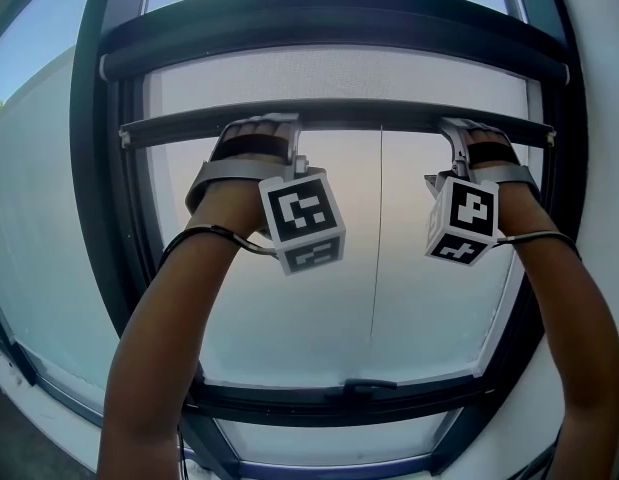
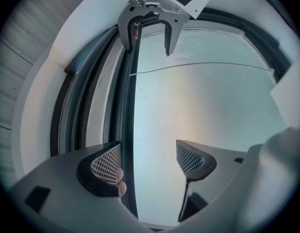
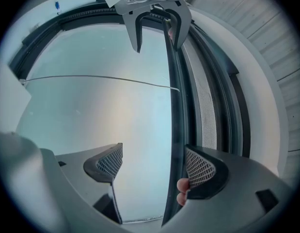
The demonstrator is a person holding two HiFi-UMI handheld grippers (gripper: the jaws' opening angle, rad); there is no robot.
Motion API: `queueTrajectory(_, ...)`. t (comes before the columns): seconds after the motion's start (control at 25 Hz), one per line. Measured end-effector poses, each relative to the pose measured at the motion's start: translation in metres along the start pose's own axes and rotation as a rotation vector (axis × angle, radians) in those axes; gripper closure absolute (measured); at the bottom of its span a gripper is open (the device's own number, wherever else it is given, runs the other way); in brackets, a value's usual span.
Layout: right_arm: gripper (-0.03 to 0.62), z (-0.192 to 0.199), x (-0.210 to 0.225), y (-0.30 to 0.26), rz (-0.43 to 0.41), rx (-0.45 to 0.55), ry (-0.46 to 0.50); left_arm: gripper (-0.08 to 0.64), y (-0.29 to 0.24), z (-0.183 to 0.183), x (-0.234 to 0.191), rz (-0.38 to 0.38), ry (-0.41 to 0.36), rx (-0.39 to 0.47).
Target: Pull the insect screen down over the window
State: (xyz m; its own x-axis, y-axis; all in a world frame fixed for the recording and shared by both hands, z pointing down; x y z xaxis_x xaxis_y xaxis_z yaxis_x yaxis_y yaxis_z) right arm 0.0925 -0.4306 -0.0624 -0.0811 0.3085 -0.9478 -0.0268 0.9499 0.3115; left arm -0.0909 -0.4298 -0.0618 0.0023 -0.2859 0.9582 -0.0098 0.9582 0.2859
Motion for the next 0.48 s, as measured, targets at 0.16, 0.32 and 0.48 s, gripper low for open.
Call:
queueTrajectory(0.16, 0.215, -0.004, -0.020, 0.009, -0.042, 0.007, -0.006, 0.222, 0.009, 0.000, 0.018, 0.038, 0.024, -0.004)
queueTrajectory(0.32, 0.215, -0.005, -0.030, 0.015, -0.069, 0.007, -0.005, 0.222, 0.013, 0.000, 0.028, 0.062, 0.020, -0.016)
queueTrajectory(0.48, 0.215, -0.007, -0.045, 0.021, -0.088, 0.015, 0.001, 0.222, 0.019, 0.001, 0.044, 0.092, 0.022, -0.014)
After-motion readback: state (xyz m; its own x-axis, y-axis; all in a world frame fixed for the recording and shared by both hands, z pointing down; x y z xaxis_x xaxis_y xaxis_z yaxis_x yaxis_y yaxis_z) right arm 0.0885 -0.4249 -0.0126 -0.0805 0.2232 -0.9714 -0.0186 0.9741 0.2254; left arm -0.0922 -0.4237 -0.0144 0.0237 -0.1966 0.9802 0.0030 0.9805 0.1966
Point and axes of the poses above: the fingertips, and each gripper's own axes: y backward along the fingers, x to its right, z out of its underside, the point moved 6 cm from there along y, backward along the fingers, and after that the axes turned 3 degrees about -x, right-handed, at the moved point
